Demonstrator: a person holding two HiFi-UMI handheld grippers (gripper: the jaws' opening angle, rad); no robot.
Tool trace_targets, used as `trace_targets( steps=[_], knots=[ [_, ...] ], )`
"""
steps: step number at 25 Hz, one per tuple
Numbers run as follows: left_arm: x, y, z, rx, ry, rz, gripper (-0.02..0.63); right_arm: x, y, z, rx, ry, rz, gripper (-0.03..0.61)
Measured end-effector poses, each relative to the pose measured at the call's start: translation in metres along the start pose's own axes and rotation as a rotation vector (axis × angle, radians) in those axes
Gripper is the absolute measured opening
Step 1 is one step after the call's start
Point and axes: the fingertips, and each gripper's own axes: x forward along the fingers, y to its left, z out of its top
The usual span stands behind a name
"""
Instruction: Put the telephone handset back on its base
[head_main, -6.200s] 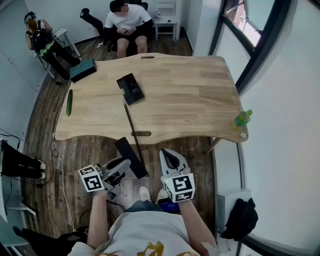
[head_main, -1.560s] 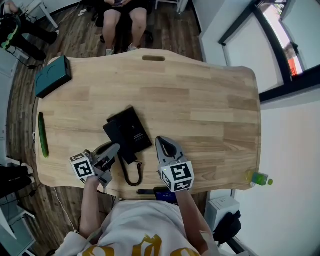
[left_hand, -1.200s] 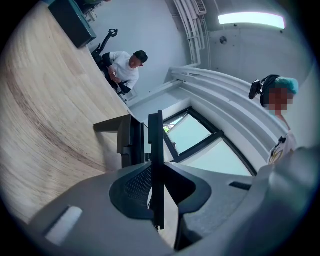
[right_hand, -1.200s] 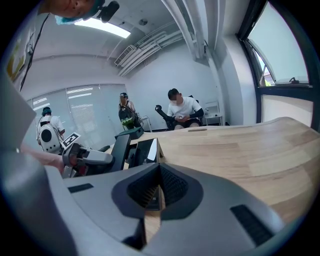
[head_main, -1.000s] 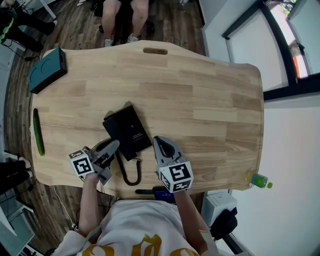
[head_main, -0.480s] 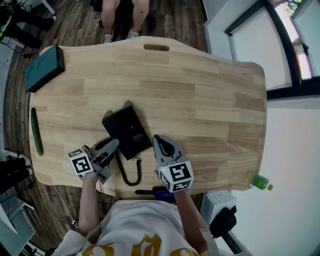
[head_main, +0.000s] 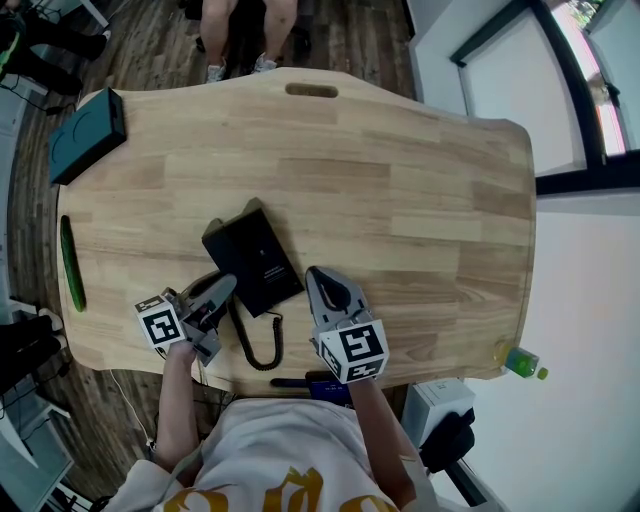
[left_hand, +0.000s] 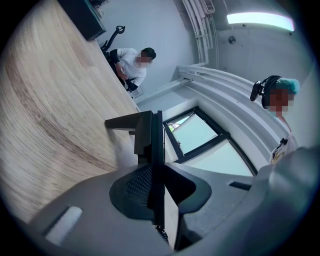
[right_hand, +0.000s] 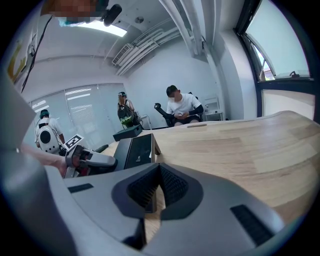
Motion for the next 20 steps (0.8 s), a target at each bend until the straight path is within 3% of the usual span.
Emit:
trace_targets(
  steps=[20],
  knots=[
    [0.0008, 0.0057, 0.0005, 0.006, -0.014, 0.043, 0.069, -0.0028, -0.0033, -0.0019, 0.023, -0.011, 0.002, 0.005]
  ],
)
